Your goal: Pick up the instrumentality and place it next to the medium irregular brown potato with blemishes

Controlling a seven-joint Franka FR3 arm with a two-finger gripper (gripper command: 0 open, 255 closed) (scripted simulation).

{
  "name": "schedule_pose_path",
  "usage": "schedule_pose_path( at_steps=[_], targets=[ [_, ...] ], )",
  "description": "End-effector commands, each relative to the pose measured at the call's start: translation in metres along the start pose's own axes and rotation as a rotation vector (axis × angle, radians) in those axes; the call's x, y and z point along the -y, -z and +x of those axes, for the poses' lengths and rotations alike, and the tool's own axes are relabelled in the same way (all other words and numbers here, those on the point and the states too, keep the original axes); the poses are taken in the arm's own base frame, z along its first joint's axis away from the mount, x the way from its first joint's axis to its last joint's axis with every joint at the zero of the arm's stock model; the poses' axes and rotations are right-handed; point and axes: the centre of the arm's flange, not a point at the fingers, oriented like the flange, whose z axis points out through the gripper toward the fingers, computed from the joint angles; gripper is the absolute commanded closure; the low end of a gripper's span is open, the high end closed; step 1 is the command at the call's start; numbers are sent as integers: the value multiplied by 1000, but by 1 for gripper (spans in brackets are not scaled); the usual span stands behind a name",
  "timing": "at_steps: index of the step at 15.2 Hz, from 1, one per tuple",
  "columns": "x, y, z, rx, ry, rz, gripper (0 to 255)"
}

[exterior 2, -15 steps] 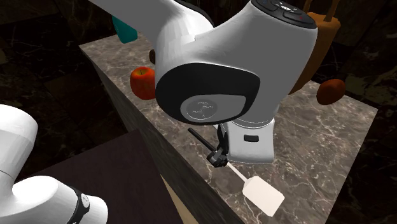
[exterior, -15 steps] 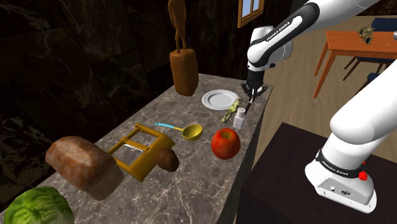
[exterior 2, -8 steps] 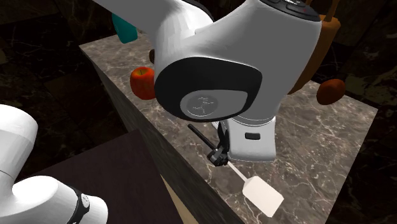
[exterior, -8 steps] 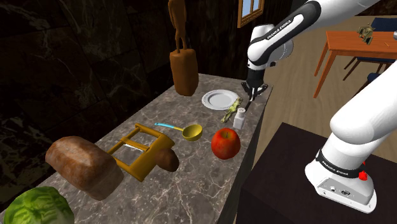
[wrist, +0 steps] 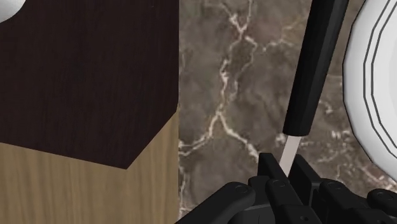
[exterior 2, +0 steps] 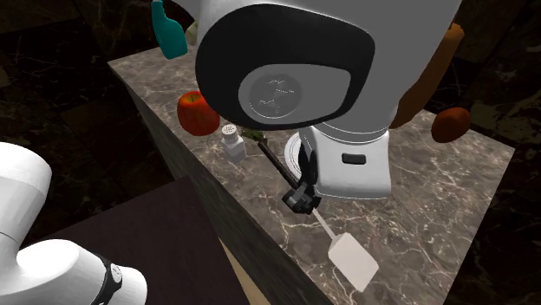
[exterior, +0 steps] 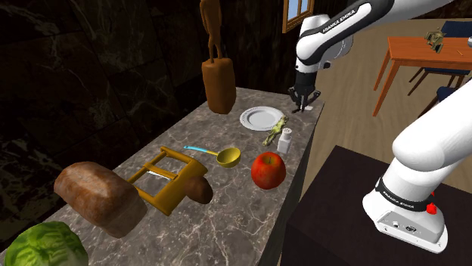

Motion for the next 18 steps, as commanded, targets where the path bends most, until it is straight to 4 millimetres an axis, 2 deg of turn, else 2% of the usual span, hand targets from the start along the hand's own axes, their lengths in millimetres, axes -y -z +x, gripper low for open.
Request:
schedule_pose_path(
  at_steps=[1,18],
  targets=[
    [1,11,0,0,0,0,255],
    [1,99,-6,0,0,0,255]
  ],
)
